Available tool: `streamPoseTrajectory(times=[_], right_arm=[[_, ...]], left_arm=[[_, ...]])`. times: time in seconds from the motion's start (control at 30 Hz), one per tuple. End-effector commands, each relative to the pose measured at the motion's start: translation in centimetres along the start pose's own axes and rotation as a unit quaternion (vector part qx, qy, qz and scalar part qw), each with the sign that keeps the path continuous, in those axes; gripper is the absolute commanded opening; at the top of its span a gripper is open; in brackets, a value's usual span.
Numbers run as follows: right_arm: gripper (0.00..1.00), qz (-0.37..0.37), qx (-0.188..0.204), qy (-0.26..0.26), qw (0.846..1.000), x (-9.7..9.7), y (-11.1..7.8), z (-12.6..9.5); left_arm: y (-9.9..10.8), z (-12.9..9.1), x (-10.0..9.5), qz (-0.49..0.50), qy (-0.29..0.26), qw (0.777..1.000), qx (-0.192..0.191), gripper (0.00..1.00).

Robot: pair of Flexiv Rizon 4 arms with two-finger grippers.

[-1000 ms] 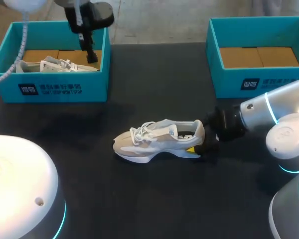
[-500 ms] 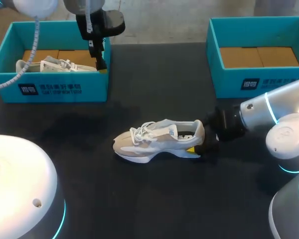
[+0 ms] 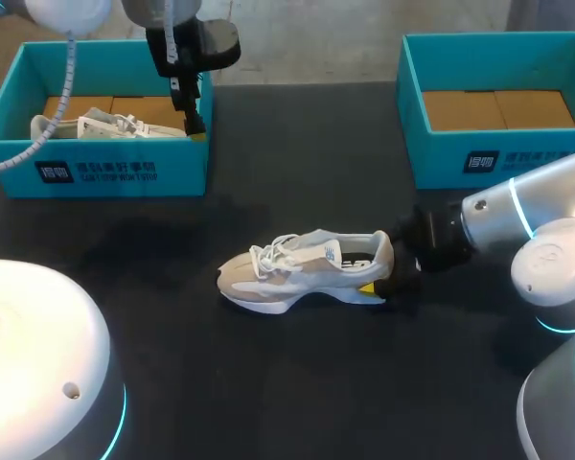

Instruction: Take the shoe out of the shoebox, open the shoe tongue, remove and reinsert the insole, then place the shoe into the shoebox

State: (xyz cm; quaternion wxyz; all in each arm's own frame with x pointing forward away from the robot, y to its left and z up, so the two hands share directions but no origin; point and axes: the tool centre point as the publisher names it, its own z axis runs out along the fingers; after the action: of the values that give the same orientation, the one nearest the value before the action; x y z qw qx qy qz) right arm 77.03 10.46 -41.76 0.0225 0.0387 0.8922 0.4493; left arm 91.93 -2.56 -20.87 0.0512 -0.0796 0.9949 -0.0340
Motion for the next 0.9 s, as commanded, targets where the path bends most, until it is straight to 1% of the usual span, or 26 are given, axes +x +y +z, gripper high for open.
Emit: streamPoseTrajectory(times=[0.03, 0.1, 0.17, 0.2, 0.3, 0.33, 0.4, 0.63, 0.73, 0.87, 0.9], right_arm=[[0.0, 0.0, 0.002, -0.001, 1.0, 0.0, 0.0, 0.4], [0.0, 0.0, 0.002, -0.001, 1.0, 0.0, 0.0, 0.4], [0.0, 0.0, 0.002, -0.001, 1.0, 0.0, 0.0, 0.4], [0.0, 0.0, 0.002, -0.001, 1.0, 0.0, 0.0, 0.4], [0.0, 0.0, 0.002, -0.001, 1.0, 0.0, 0.0, 0.4], [0.0, 0.0, 0.002, -0.001, 1.0, 0.0, 0.0, 0.4], [0.0, 0.0, 0.002, -0.001, 1.0, 0.0, 0.0, 0.4], [0.0, 0.0, 0.002, -0.001, 1.0, 0.0, 0.0, 0.4], [0.0, 0.0, 0.002, -0.001, 1.0, 0.0, 0.0, 0.4], [0.0, 0.0, 0.002, -0.001, 1.0, 0.0, 0.0, 0.4], [0.0, 0.0, 0.002, -0.001, 1.0, 0.0, 0.0, 0.4]], left_arm=[[0.1, 0.0, 0.0, 0.001, 0.0, 1.0, 0.001, 1.0], [0.1, 0.0, 0.0, 0.001, 0.0, 1.0, 0.001, 1.0], [-0.5, -0.3, 0.7, -0.015, -0.001, 0.999, 0.035, 1.0], [-0.7, -0.4, 0.8, -0.027, -0.011, 0.999, 0.037, 1.0], [-1.0, -0.6, 1.4, -0.061, -0.025, 0.996, 0.061, 1.0], [-1.0, -0.6, 1.5, -0.082, -0.024, 0.994, 0.066, 1.0], [-1.5, -0.8, 2.4, -0.107, -0.029, 0.991, 0.076, 1.0], [-2.3, -0.9, 4.3, -0.198, -0.037, 0.976, 0.08, 1.0], [-2.6, -0.7, 5.2, -0.229, -0.027, 0.97, 0.08, 1.0], [-3.0, -0.2, 6.2, -0.289, -0.008, 0.955, 0.063, 1.0], [-3.2, 0.0, 6.5, -0.297, -0.008, 0.953, 0.052, 1.0]])
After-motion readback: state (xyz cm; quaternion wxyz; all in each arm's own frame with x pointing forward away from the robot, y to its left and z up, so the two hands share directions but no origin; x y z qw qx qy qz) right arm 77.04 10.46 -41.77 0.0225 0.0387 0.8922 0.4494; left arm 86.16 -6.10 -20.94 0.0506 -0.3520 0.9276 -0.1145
